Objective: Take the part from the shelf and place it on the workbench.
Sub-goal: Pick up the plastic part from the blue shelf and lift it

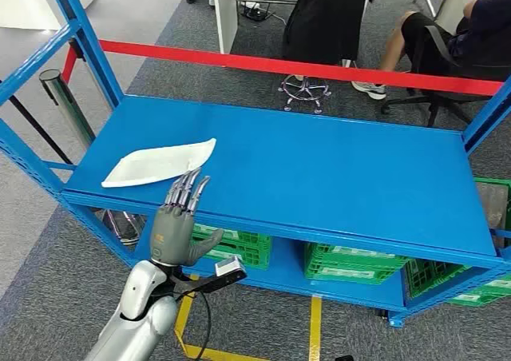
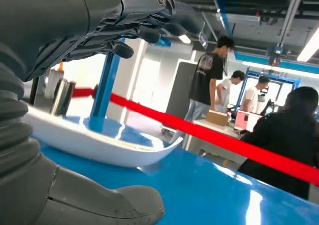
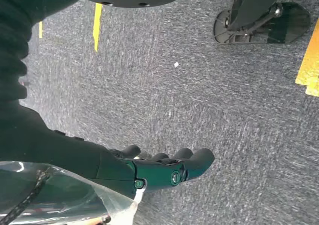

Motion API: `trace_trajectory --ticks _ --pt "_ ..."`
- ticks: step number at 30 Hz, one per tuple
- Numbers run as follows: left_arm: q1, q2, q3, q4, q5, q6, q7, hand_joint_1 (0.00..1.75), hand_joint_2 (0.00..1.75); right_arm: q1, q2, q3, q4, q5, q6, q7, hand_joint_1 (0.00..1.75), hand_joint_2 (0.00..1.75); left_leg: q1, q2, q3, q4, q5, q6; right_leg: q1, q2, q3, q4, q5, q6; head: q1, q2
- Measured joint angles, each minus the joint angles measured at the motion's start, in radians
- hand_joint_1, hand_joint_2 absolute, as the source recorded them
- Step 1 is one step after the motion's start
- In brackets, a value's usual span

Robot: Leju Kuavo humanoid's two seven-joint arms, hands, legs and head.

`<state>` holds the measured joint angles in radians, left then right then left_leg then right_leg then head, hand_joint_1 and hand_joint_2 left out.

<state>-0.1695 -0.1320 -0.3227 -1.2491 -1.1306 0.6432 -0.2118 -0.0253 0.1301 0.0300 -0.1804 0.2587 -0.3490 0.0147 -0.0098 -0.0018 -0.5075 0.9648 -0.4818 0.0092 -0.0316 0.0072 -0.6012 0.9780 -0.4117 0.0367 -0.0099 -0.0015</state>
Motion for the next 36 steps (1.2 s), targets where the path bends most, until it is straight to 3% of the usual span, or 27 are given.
trace_trajectory --ticks 9,15,25,36 --pt "-0.133 -0.007 -0.028 0.126 -0.146 -0.014 0.133 0.00 1.75 -0.003 -0.003 0.020 0.000 0.027 0.018 -0.005 0.00 1.75 0.000 0.000 -0.006 0.001 0.003 -0.001 0.000 0.001 -0.006 0.000 0.004 0.000 0.000 0.000" --pt "-0.218 -0.012 -0.047 0.230 -0.238 -0.074 0.216 0.00 1.75 -0.004 -0.005 0.027 0.000 0.038 0.024 -0.002 0.00 1.75 0.000 0.000 -0.007 0.002 0.004 -0.001 0.000 0.001 -0.007 0.000 0.005 0.000 0.000 0.000" --pt "-0.292 -0.017 -0.060 0.325 -0.272 -0.138 0.261 0.00 1.75 -0.005 -0.006 0.029 0.000 0.046 0.029 -0.003 0.00 1.75 0.000 0.000 -0.008 0.002 0.005 -0.001 0.000 0.001 -0.009 0.000 0.006 0.000 0.000 0.000" --pt "-0.445 -0.022 -0.069 0.488 -0.326 -0.250 0.353 0.00 1.75 -0.007 -0.010 0.041 0.000 0.061 0.041 0.007 0.00 1.75 0.000 0.000 -0.010 0.003 0.007 -0.002 0.000 0.001 -0.010 0.000 0.008 -0.001 0.000 0.000"
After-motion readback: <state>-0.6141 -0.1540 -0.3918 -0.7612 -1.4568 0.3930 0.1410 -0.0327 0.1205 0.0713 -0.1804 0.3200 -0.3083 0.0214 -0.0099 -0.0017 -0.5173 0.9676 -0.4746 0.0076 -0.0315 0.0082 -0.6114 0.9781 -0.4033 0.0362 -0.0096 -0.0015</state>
